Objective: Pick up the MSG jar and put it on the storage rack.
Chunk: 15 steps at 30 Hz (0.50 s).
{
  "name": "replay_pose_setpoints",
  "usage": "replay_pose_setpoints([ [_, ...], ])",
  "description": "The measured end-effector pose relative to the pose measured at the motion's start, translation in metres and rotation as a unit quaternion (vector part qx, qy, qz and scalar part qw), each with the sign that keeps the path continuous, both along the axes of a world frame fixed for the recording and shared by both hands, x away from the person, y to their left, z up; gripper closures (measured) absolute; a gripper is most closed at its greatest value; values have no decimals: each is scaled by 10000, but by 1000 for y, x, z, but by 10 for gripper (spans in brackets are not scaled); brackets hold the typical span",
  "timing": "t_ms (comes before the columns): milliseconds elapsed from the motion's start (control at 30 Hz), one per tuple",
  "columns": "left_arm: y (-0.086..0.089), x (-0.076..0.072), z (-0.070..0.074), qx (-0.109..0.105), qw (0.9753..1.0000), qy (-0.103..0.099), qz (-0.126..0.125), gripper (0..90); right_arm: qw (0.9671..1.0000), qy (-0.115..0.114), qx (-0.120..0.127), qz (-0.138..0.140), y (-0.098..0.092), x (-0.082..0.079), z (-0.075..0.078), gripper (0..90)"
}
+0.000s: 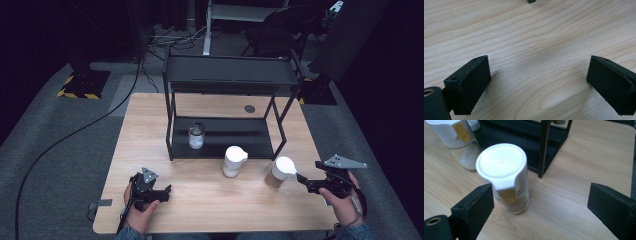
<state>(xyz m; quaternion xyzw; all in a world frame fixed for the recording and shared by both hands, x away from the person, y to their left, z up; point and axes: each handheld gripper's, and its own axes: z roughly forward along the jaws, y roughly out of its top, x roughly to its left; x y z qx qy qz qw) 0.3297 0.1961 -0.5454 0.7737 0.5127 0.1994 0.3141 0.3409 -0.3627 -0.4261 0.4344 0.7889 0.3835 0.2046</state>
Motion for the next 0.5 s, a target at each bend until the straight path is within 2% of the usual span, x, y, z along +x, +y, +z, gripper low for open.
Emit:
replay_pose_setpoints([
  [500,0,0,0,8,10000,5,-7,52,9998,-72,44,166,21,2,19,69],
])
